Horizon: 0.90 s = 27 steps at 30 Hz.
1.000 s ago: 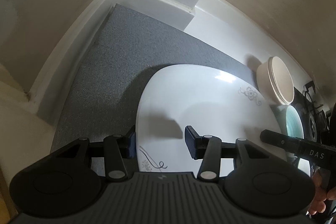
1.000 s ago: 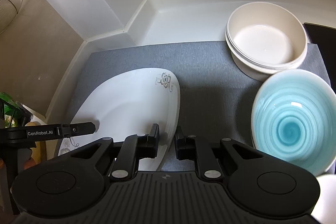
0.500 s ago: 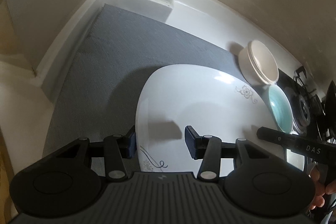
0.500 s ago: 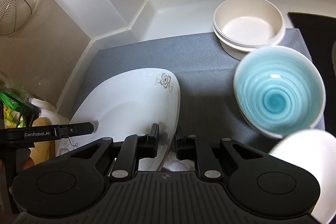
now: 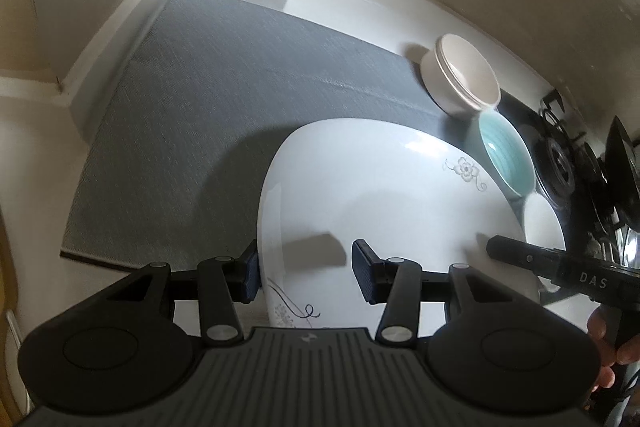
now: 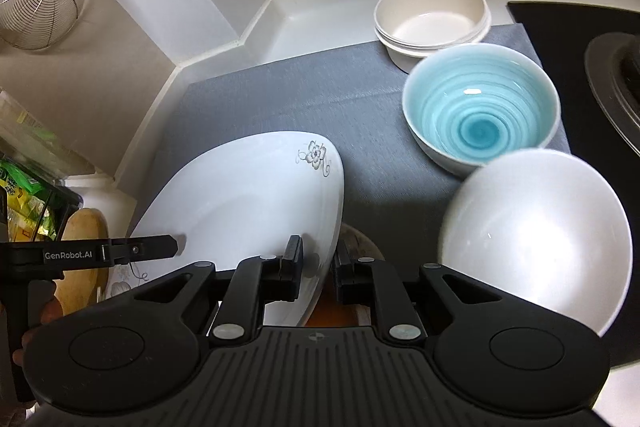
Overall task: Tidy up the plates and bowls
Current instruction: 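Carry the white square plate and lower it onto the brown plate stack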
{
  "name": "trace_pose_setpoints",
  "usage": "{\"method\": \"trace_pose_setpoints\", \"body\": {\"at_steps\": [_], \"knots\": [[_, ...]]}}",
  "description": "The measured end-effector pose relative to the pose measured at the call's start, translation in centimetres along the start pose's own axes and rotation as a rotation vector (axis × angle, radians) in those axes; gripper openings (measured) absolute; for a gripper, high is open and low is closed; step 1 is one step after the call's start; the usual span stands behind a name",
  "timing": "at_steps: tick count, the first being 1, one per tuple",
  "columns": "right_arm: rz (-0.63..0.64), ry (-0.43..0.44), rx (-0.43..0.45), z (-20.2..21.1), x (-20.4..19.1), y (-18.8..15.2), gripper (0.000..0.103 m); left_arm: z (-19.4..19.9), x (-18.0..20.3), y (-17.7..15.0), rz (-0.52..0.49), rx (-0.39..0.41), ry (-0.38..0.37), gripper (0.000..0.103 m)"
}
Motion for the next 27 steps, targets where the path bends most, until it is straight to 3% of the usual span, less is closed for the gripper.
{"method": "trace_pose_setpoints", "body": {"at_steps": [12,23,27], "knots": [[-0.007,-0.012,0.001,1.6,1.0,-4.0,0.017,-0.3,1.1,-4.0,-0.070,-0.057,0.003,0.052],[0.053,-0.029,0.006,1.7,1.2,-5.8,0.022,-0.2,2.4,-4.6,-0.192,-0.013,0.048,0.051],[0.093,-0.044,0.001,1.7,0.7,-6.0,0.025,0.6,2.9,-4.3,-0.226,0.013,0.044,0.064]]}}
Point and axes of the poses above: each gripper's, at about its wrist camera, not at the fingertips, and z roughly against the way its jaws point, x to its right, y to its top, the point moved 10 cm from there along -z, roughly the way its jaws point, and after that the axes turned 2 degrees about y, right-handed, at the moved point
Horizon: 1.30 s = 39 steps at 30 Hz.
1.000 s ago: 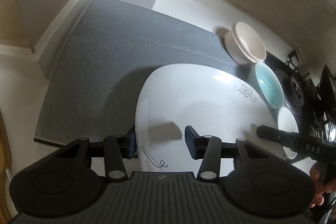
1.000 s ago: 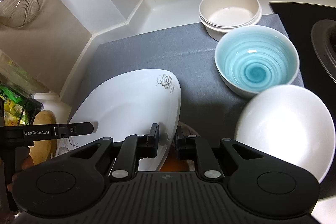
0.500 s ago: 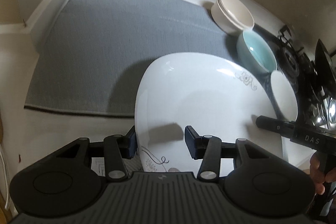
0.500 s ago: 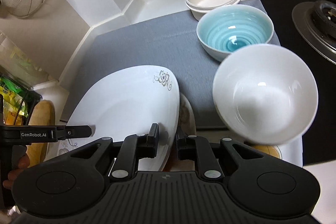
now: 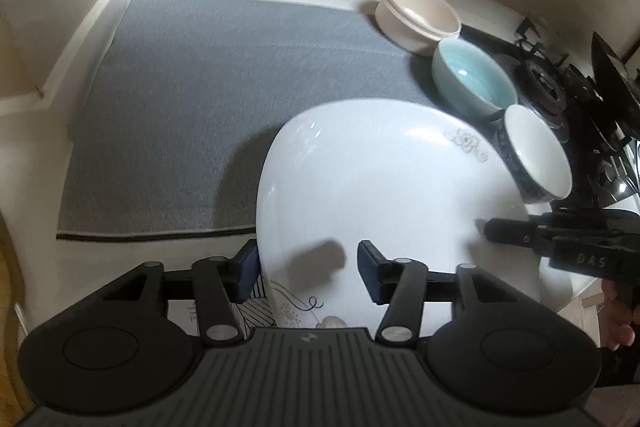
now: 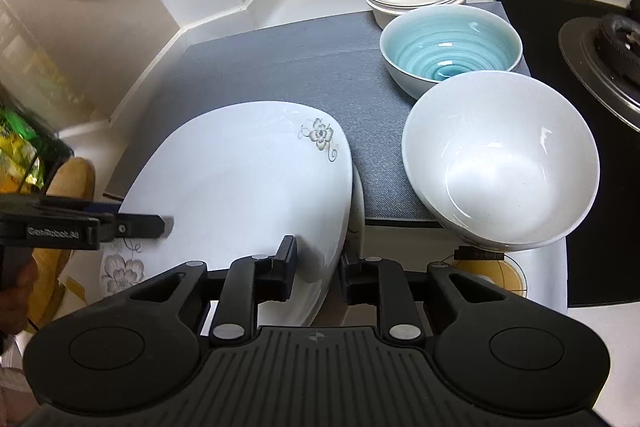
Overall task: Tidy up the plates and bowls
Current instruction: 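Carry the white square plate and lower it onto the brown plate stack, then open the left gripper and withdraw it from the plate stack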
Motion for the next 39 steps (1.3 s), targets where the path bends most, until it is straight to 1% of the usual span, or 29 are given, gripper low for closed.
{"method": "trace_pose_setpoints", "body": {"at_steps": [1,3,8,9,10,11,12,13,14,15,18,21,23,26,28,30,31,33,34,37,38,39], "knots": [[0.009,-0.005,-0.001,0.0,-0.1,0.0,0.025,0.2,0.1,0.0,-0.010,0.006,0.001,0.070],[0.025,-0.016,-0.007,0.2,-0.3,-0.2,0.025,0.5,0.3,0.1,-0.021,0.016,0.007,0.076],[0.080,-0.050,-0.012,0.7,-0.6,-0.4,0.025,0.7,-0.1,0.1,-0.013,0.016,0.018,0.082],[0.084,-0.055,-0.016,0.8,-0.6,-0.4,0.026,0.6,-0.3,0.2,-0.005,0.018,0.024,0.089],[0.086,-0.059,-0.018,0.9,-0.6,-0.4,0.027,0.7,-0.6,0.3,0.006,0.022,0.033,0.091],[0.089,-0.068,-0.018,1.1,-0.6,-0.3,0.033,0.7,-1.0,0.3,0.016,0.027,0.039,0.092],[0.095,-0.089,-0.017,1.3,-0.4,-0.3,0.047,0.8,-1.3,0.3,0.022,0.029,0.040,0.092],[0.104,-0.114,-0.013,1.6,-0.2,-0.2,0.053,0.6,-1.5,0.4,0.028,0.027,0.038,0.092],[0.112,-0.130,-0.011,1.8,0.0,-0.2,0.057,0.4,-1.7,0.5,0.037,0.024,0.034,0.092],[0.112,-0.128,-0.014,1.9,0.1,-0.3,0.059,0.2,-1.8,0.4,0.045,0.018,0.027,0.093],[0.050,-0.098,-0.045,1.6,0.7,-0.9,0.065,-0.7,-2.2,0.1,0.081,-0.008,-0.014,0.093],[-0.046,-0.034,-0.063,1.1,1.2,-1.4,0.066,-1.7,-2.5,-0.1,0.131,-0.037,-0.060,0.093],[-0.086,0.001,-0.066,0.8,1.3,-1.6,0.066,-2.4,-2.5,-0.2,0.160,-0.058,-0.095,0.093],[-0.123,0.027,-0.076,0.2,1.5,-1.8,0.066,-3.1,-2.3,-0.2,0.184,-0.076,-0.136,0.093],[-0.147,0.036,-0.084,-0.1,1.6,-1.8,0.066,-3.6,-2.3,-0.2,0.206,-0.085,-0.146,0.094],[-0.163,0.040,-0.091,-0.3,1.8,-2.0,0.066,-3.7,-2.4,0.0,0.231,-0.076,-0.159,0.095],[-0.169,0.043,-0.093,-0.4,1.8,-2.0,0.066,-3.7,-2.4,0.2,0.238,-0.071,-0.166,0.097],[-0.179,0.055,-0.103,-0.7,1.7,-2.1,0.066,-4.0,-2.2,0.2,0.232,-0.070,-0.184,0.101],[-0.184,0.063,-0.108,-0.8,1.6,-2.1,0.066,-4.0,-2.1,0.2,0.223,-0.068,-0.182,0.103],[-0.179,0.082,-0.115,-1.2,1.0,-2.0,0.066,-4.1,-1.7,0.1,0.208,-0.068,-0.158,0.102],[-0.172,0.090,-0.116,-1.3,0.7,-2.0,0.066,-4.0,-1.5,0.1,0.218,-0.074,-0.172,0.101],[-0.166,0.102,-0.120,-1.4,0.4,-1.8,0.067,-4.0,-1.1,0.1,0.229,-0.084,-0.206,0.096]]}}
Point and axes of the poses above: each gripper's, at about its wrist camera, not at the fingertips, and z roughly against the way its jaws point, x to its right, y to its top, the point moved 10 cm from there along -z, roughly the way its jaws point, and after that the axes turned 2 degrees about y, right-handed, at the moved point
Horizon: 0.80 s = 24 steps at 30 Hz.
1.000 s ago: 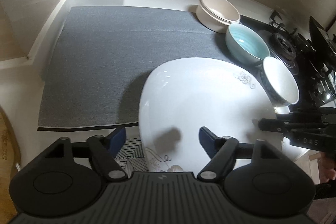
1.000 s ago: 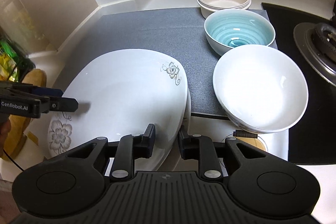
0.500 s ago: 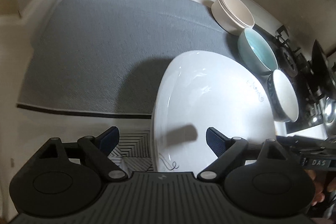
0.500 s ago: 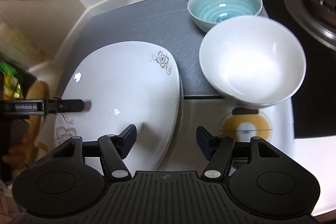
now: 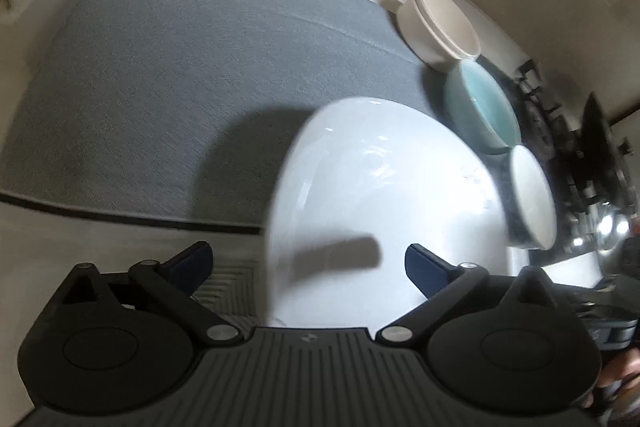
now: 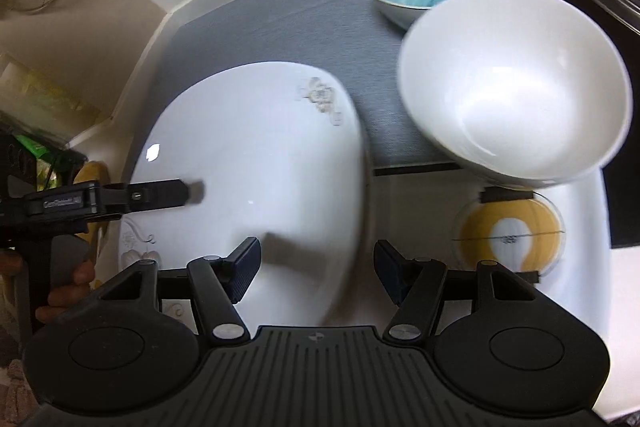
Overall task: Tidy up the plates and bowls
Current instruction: 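Open the left gripper and withdraw it from the plate stack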
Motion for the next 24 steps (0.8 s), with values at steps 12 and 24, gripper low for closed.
{"method": "trace_pose_setpoints", "body": {"at_steps": [12,24], "knots": [[-0.002,0.011,-0.031,-0.6,-0.1,0.8,0.063,0.2,-0.1,-0.1,0.068,-0.034,-0.097,0.084],[0.075,0.064,-0.118,-4.0,-4.2,2.3,0.063,2.4,-5.7,2.1,0.168,0.050,0.026,0.084]]}}
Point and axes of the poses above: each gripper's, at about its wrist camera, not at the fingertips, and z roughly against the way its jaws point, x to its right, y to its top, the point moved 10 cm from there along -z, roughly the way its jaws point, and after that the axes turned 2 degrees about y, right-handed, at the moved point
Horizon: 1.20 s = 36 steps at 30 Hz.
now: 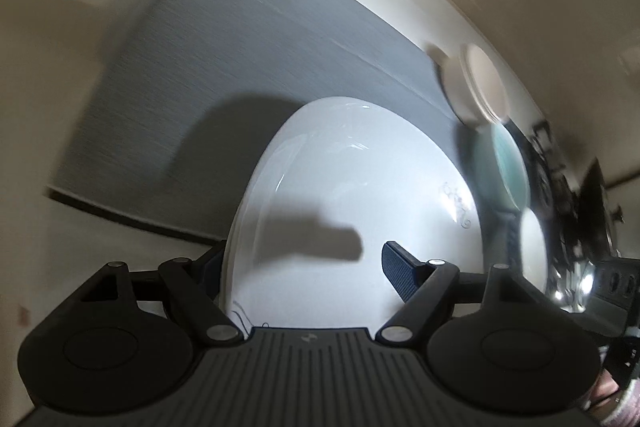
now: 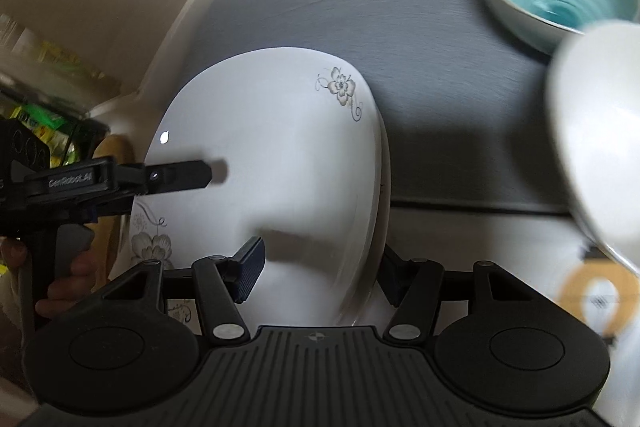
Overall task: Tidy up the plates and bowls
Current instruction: 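Open the left gripper and withdraw it from the plate stack, then move the left and right grippers toward the stacked cream bowls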
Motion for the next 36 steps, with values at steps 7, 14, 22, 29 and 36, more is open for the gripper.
{"method": "trace_pose_setpoints", "body": {"at_steps": [7,14,22,29,36], "knots": [[0.036,0.022,-0.020,-3.2,-3.0,2.8,0.063,1.4,-4.5,3.5,0.028,0.063,0.097,0.084],[0.084,0.043,-0.037,-5.9,-5.7,5.1,0.063,2.9,-7.7,6.0,0.050,0.121,0.155,0.084],[0.126,0.051,-0.048,-6.8,-6.4,6.2,0.063,3.3,-8.6,6.7,0.074,0.136,0.186,0.084],[0.144,0.006,-0.032,-5.8,-6.5,6.5,0.074,6.0,-7.9,5.9,0.076,0.175,0.207,0.101],[0.245,-0.120,0.094,-0.8,-5.6,6.3,0.086,8.4,-3.4,4.5,-0.009,0.237,0.289,0.103]]}}
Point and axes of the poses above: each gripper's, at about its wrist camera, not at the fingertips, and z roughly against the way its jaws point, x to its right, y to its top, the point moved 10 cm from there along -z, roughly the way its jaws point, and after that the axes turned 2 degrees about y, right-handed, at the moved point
